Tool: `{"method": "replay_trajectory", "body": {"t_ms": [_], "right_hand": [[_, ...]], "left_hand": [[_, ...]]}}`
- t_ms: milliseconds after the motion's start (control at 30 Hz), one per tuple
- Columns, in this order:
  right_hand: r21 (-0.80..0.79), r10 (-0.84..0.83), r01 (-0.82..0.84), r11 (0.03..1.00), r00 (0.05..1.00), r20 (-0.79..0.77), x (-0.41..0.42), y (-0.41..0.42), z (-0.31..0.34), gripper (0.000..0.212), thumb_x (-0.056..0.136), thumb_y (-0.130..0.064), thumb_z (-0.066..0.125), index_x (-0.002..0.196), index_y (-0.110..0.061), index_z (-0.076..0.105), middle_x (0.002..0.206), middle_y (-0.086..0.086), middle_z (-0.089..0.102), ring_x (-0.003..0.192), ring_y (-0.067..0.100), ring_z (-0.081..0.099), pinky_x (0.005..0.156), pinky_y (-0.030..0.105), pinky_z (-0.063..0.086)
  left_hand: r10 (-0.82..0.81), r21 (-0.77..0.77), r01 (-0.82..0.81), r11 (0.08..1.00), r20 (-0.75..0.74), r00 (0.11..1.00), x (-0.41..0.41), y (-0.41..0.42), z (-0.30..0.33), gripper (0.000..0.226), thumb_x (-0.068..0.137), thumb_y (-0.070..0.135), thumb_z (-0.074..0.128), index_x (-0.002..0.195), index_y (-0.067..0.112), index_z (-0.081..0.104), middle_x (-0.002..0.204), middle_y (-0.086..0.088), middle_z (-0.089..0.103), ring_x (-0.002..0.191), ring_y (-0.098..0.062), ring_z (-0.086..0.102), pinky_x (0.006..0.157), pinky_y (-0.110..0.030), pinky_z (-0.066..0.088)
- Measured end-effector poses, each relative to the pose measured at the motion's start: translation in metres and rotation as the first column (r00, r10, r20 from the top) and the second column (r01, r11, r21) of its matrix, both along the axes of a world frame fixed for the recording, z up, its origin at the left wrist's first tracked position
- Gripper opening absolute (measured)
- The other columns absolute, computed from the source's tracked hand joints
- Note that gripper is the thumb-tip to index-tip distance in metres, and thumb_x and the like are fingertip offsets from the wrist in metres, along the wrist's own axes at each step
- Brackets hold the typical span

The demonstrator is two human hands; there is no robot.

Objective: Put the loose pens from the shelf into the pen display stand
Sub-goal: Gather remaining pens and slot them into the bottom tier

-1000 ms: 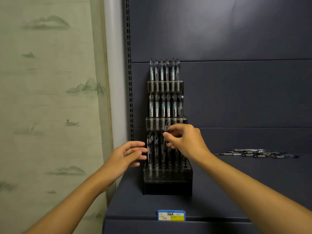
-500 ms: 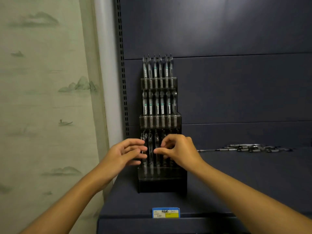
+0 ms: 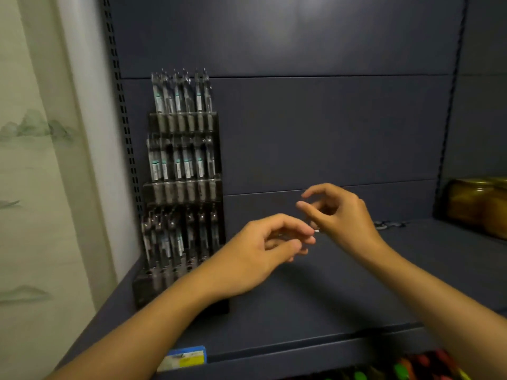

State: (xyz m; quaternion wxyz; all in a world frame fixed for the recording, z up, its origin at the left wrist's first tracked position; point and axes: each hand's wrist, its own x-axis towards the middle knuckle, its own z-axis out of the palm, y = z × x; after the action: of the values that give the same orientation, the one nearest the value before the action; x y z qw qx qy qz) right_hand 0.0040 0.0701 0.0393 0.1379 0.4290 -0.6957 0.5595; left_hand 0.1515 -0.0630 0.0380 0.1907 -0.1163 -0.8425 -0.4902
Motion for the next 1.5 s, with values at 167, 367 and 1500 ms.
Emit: {"method": "replay_trajectory", "body": {"t_ms": [167,367,1500], "right_hand": [[0.194,-0.042,0.049,0.98,0.998,-0.04,-0.077,0.049,-0.028,0.013,0.087,-0.026,0.075,0.099,-0.024,0.071,0.082,-0.009,0.075,0.077,-0.002,0.07,0.074,0.011,0.052],[0.395,-0.092,0.088,0.914,0.996,-0.007,-0.2,0.11,-0.051,0.009,0.085,-0.025,0.077,0.089,-0.03,0.069,0.083,-0.012,0.074,0.077,-0.004,0.067,0.08,0.012,0.05],[0.593,0.059,0.013,0.805,0.993,-0.101,-0.35,0.106,-0.099,0.047,0.08,-0.035,0.081,0.123,-0.026,0.065,0.119,-0.007,0.057,0.099,0.002,0.05,0.089,0.01,0.033]], "left_hand": [[0.054,-0.09,-0.047,0.995,0.076,0.996,-0.081,0.039,-0.028,0.023,0.097,0.008,0.055,0.116,0.019,0.063,0.116,0.006,0.07,0.109,-0.002,0.064,0.097,-0.022,0.05],[0.219,-0.225,-0.179,0.958,0.166,0.962,-0.19,0.064,-0.065,0.024,0.096,0.014,0.057,0.112,0.033,0.06,0.117,0.013,0.064,0.105,0.004,0.06,0.096,-0.02,0.048],[0.533,-0.647,-0.379,0.662,0.05,0.845,-0.363,0.09,-0.094,0.05,0.098,0.045,0.039,0.147,0.035,0.033,0.149,0.009,0.039,0.134,-0.016,0.036,0.113,-0.035,0.028]]}}
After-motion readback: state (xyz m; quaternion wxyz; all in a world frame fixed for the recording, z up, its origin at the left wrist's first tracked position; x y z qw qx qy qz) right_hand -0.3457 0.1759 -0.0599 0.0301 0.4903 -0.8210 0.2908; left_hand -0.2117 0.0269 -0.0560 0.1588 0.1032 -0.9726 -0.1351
